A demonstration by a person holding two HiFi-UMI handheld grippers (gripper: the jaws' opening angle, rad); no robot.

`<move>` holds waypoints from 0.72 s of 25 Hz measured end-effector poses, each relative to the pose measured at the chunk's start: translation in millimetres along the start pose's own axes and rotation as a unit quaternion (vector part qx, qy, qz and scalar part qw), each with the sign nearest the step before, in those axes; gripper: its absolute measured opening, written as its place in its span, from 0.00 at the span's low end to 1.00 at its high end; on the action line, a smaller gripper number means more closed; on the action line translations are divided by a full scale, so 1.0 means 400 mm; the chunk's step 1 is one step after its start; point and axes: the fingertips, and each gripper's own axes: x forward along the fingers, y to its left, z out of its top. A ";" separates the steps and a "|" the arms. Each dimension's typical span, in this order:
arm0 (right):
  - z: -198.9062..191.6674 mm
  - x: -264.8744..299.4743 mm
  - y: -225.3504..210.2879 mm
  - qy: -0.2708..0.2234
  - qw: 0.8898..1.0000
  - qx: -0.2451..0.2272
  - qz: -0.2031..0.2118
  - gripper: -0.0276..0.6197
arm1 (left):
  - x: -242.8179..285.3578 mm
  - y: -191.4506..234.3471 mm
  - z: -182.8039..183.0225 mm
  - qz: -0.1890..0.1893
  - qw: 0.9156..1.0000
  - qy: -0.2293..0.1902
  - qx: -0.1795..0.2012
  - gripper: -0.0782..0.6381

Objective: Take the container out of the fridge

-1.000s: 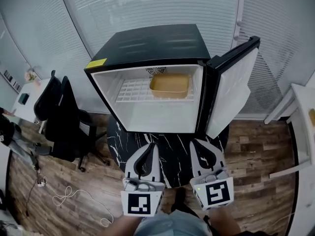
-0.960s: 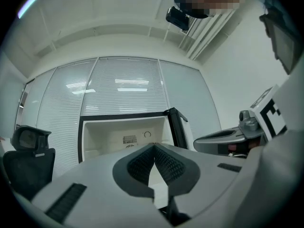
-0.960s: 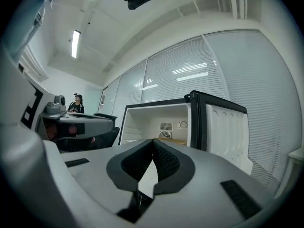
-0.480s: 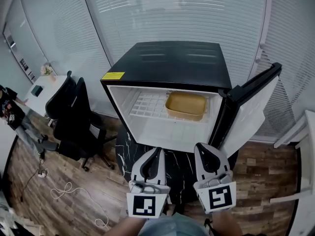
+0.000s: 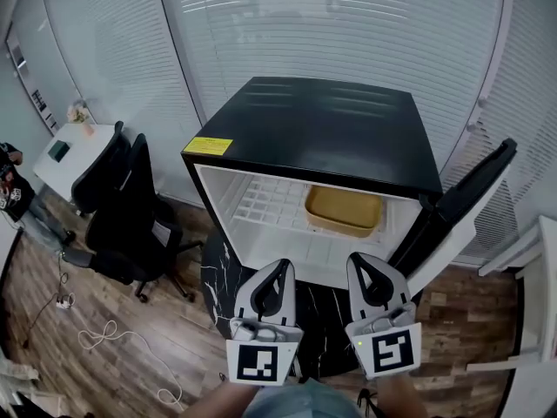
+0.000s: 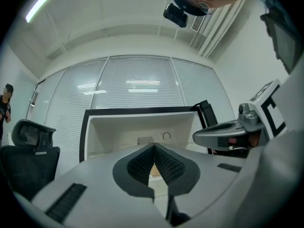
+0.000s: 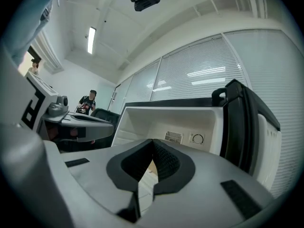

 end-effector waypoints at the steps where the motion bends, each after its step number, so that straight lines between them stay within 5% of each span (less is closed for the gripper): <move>1: 0.000 0.015 0.002 0.002 1.000 -0.006 0.002 0.06 | 0.013 0.009 -0.001 -0.002 1.000 -0.002 -0.002 0.13; 7: -0.014 0.107 0.019 0.020 0.999 -0.028 0.024 0.10 | 0.080 0.058 -0.040 -0.014 1.000 0.008 -0.021 0.13; 13: -0.051 0.199 0.031 0.056 0.995 -0.069 0.048 0.24 | 0.140 0.110 -0.092 -0.027 0.999 0.027 -0.035 0.13; 18: -0.111 0.268 0.044 0.120 0.976 -0.159 0.084 0.27 | 0.198 0.150 -0.138 -0.038 0.998 0.033 -0.047 0.13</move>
